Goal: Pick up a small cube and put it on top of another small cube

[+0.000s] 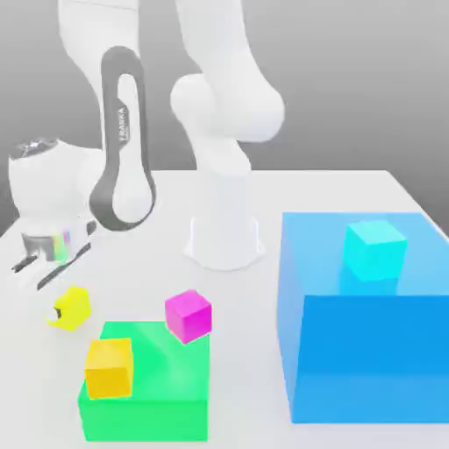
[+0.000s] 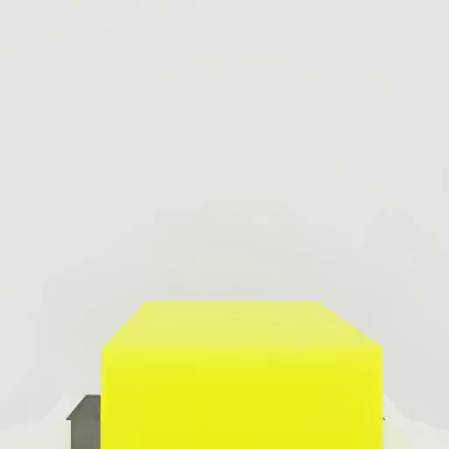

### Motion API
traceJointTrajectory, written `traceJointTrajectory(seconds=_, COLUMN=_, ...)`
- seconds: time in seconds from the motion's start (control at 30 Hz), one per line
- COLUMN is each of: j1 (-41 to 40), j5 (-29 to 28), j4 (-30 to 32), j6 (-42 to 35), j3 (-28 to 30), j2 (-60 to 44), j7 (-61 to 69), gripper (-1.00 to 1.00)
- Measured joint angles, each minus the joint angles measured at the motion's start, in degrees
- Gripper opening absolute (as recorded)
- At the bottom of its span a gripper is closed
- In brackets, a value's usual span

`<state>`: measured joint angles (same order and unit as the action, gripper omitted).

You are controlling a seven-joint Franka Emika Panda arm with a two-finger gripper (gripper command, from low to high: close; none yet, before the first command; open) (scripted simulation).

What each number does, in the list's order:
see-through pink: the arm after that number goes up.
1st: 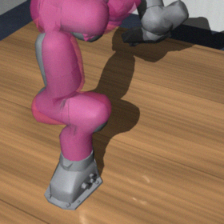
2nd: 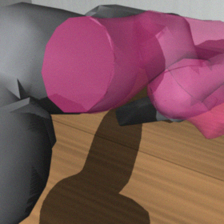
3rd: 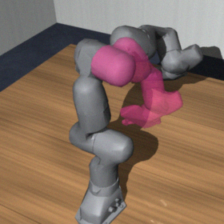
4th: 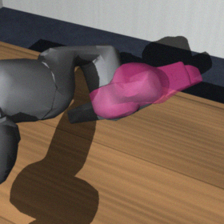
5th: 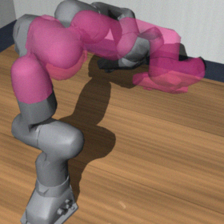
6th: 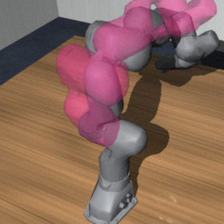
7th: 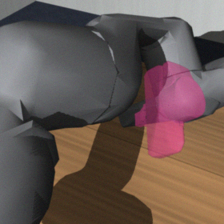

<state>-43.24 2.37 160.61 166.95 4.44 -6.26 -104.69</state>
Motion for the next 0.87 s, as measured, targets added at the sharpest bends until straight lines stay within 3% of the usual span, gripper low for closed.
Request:
traceJointTrajectory(seconds=0.1, j1=1.48, j5=-1.77, j4=-0.97, j6=-5.77, j3=-0.81, j2=4.85, j7=-1.79, gripper=-1.00)
traceJointTrajectory(seconds=0.43, j1=18.71, j5=-1.71, j4=-20.01, j6=-29.45, j3=-10.50, j2=9.53, j7=-8.02, gripper=-1.00)
traceJointTrajectory(seconds=0.57, j1=19.43, j5=-2.83, j4=-19.79, j6=-23.55, j3=-10.52, j2=3.78, j7=-9.37, gripper=-1.00)
traceJointTrajectory(seconds=0.6, j1=19.36, j5=-2.97, j4=-19.56, j6=-22.38, j3=-10.50, j2=2.84, j7=-9.49, gripper=1.00)
traceJointTrajectory(seconds=0.87, j1=19.28, j5=-2.89, j4=-20.07, j6=-24.53, j3=-10.50, j2=4.38, j7=-9.43, gripper=1.00)
